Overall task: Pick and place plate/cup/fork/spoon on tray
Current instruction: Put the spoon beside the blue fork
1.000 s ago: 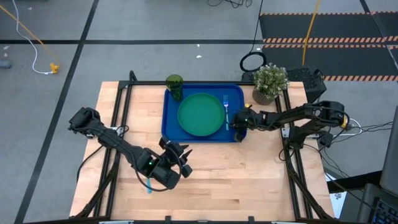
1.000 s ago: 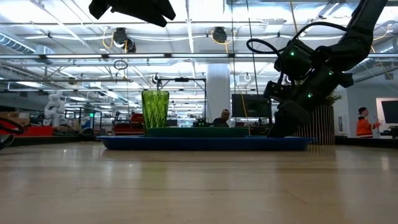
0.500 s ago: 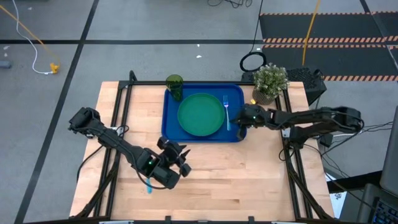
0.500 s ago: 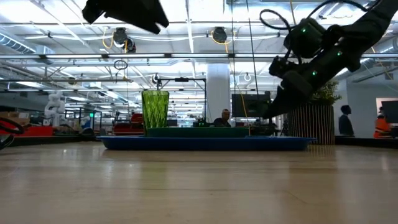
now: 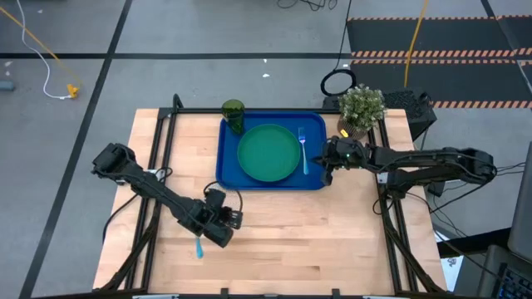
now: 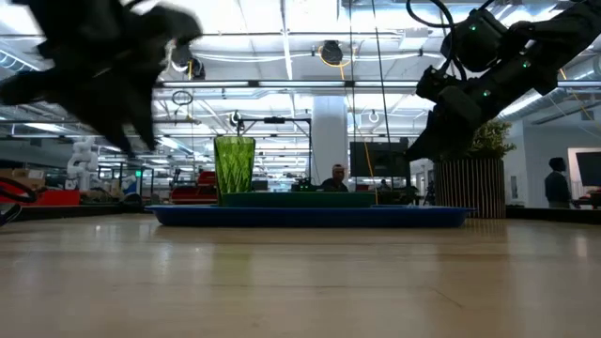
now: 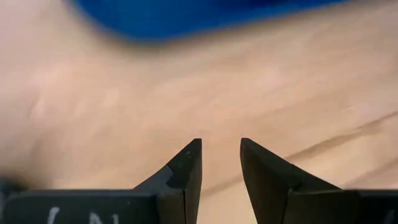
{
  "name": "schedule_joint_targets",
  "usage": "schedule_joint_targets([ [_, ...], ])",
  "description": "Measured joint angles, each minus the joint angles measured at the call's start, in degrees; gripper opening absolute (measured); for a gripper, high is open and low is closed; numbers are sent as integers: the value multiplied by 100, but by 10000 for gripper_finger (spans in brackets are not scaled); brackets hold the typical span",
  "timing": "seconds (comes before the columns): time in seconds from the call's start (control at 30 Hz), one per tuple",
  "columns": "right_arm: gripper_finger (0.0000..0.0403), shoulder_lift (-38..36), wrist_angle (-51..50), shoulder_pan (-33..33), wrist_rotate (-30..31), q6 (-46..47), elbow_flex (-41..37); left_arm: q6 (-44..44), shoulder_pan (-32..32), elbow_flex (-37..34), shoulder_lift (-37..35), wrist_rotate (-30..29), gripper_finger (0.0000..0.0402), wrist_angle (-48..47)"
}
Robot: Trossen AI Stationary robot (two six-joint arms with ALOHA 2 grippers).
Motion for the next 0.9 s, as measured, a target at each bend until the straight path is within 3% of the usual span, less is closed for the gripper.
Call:
schedule_joint_targets([
  [0.13, 0, -4, -107, 0, 0, 0, 0, -846, -179, -398, 2, 969, 111, 5],
  [0.27, 0, -4, -197, 0, 0, -4, 0, -1652, -525, -563, 2, 1467, 111, -44],
  [0.6, 0, -4, -320, 0, -1, -48, 0, -3128, -1130, -546, 2, 2077, 111, -627],
  [0.9, 0, -4, -317, 0, -285, -48, 2, -3264, -1169, -738, -2, 2147, 111, -1085],
])
